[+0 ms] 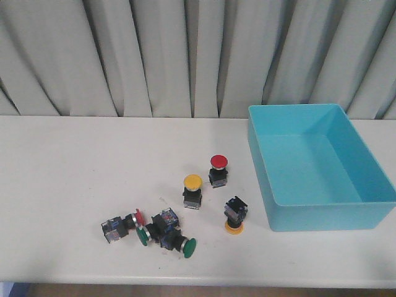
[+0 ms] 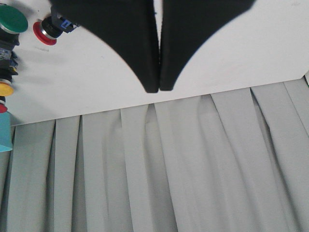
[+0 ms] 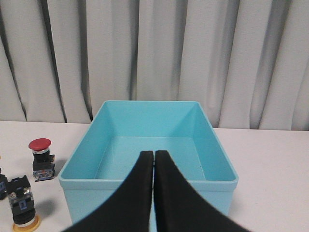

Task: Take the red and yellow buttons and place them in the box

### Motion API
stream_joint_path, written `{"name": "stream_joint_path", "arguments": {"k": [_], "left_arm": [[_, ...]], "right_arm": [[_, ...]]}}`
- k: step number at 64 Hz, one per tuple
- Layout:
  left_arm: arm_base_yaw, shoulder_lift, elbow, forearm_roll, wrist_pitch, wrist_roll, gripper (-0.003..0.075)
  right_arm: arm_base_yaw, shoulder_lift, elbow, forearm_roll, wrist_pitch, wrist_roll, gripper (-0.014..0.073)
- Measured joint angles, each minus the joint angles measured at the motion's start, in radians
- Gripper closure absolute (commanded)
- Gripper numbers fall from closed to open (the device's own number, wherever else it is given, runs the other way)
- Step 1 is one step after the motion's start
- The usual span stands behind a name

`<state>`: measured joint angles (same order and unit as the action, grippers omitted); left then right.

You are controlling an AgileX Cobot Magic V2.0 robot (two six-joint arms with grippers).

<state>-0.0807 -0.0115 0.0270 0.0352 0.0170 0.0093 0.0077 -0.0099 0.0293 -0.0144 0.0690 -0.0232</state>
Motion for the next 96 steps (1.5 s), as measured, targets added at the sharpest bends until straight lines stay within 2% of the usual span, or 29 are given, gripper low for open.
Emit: {"name": "stream_joint_path", "arguments": {"k": [46,57,64,78,96], "left_arm": [[0.0,0.0,-0.002,-0.029,-0.001,-0.016,0.0727],[0.0,0.006,-0.165,-0.035,0.058,-0.023,0.0727],[0.0,0.088,-0.323,-0.035,0.133,-0.023,0.0727],[0.0,0.38,-0.577,-0.035,0.376,-0.023,0.0727],[0.0,0.629,-0.61,-0.035,0.496,-0.024,0.0727]], "right_arm": [[0.0,0.0,-0.004,0.014,-0.02,0.016,0.0597],[0.0,0.042,-0.149,0.04,0.066,0.023,0.0597],[0.0,0.13,-0.289,0.04,0.126,0.023,0.0597],[0.0,0.38,-0.523,0.023,0.277,0.023,0.0597],[0.0,0.633,-0.564,0.023,0.431,0.023,0.0597]]}}
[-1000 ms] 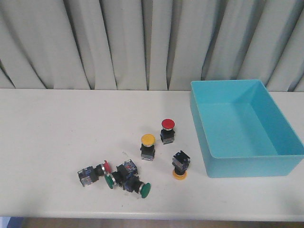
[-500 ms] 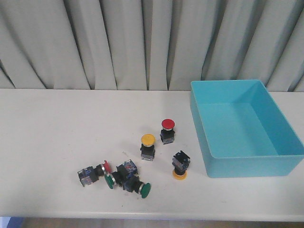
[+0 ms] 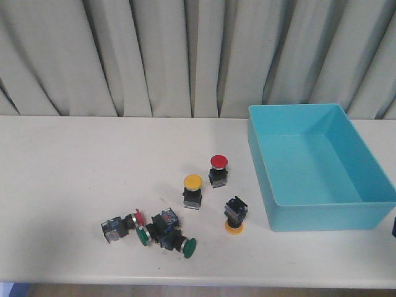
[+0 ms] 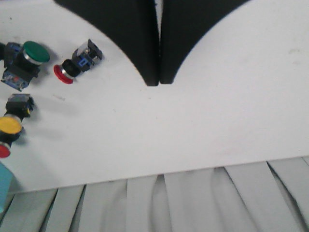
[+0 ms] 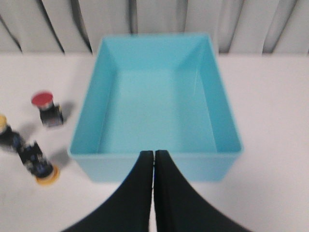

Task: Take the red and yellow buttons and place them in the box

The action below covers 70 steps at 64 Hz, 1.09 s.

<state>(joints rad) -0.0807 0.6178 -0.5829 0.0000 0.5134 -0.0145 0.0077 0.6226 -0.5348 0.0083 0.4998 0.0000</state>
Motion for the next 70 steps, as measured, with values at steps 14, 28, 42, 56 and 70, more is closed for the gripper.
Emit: {"name": "stream_joint_path", "arguments": {"k": [14,28,42,56,70], "left_arm": [[0.0,0.084,0.0,0.0,0.012,0.0,0.0712],[0.0,0.129,0.0,0.0,-0.004,-0.002,0.049],[0.0,0.162,0.0,-0.011,-0.027,-0.002,0.0183],[0.0,0.231,-0.049,-0.047,0.021,0.059,0.011],[0.0,0.339,-0.151,-0.211,0.095,0.298,0.0143]], "right_arm": [[0.0,0.101,0.0,0.0,0.015,0.0,0.0584],[0.0,0.153,0.0,-0.016,0.017,0.0,0.0417],[0.0,0.167,0.0,-0.022,0.026,0.0,0.0138],[0.0,0.167,0.0,-0.023,0.029,0.0,0.0063],[0.0,0.168,0.0,-0.023,0.029,0.0,0.0075]]}}
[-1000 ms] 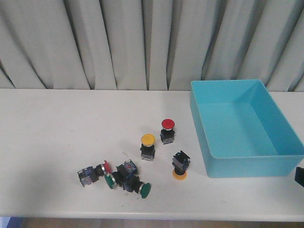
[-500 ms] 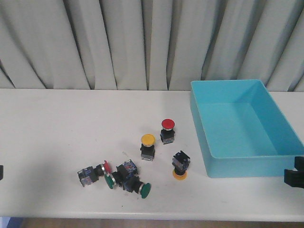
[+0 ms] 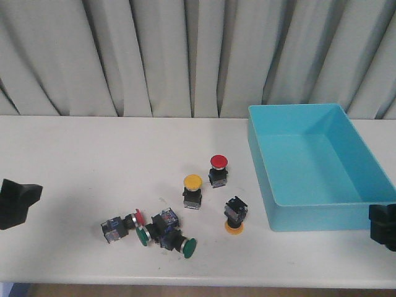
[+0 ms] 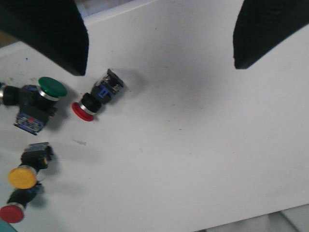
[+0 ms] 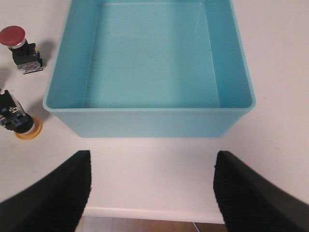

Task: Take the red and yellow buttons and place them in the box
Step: 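Reach the left gripper down to the red-capped button and close on it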

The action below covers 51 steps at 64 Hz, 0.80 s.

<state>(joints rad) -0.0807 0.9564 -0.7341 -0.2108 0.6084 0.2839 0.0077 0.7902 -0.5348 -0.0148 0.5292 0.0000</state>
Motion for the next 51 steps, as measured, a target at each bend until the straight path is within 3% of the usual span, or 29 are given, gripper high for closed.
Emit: {"name": "stream_joint_path", "arguments": {"k": [19,51], "left_arm": [[-0.058,0.207,-0.133,-0.293,0.018,0.44,0.0153],[-0.33,0.681,-0.473,-0.337,0.02,0.647,0.0153]], "right_arm": [[0.0,0.002,0.0,0.0,0.0,0.0,0.0092],[0.0,0.002,0.0,0.0,0.0,0.0,0.0092]]}}
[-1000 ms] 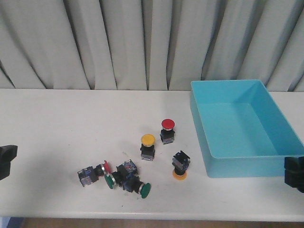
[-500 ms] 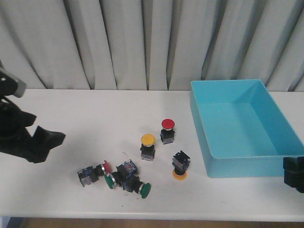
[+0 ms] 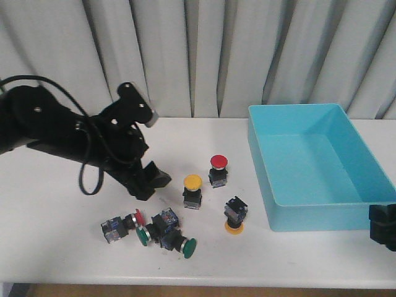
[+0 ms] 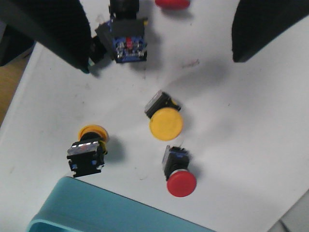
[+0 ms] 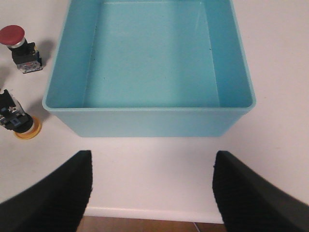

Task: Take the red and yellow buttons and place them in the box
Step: 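Reach the left gripper down to the red-capped button and close on it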

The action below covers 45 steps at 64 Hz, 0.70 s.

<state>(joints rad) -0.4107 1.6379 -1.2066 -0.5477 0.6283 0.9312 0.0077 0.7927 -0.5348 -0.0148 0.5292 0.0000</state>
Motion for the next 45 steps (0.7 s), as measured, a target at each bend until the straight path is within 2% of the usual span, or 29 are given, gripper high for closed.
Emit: {"name": "stream_joint_path", "arguments": {"k": [20,45], "left_arm": [[-0.086,0.287,-0.257,0.0,0.0,0.11,0.015],[-0.095,0.578,-0.589,0.0,0.038,0.126,0.015]], "right_arm": [[0.0,0.0,0.0,0.0,0.0,0.0,0.0092],[0.0,0.0,0.0,0.001,0.0,0.0,0.0095]]}}
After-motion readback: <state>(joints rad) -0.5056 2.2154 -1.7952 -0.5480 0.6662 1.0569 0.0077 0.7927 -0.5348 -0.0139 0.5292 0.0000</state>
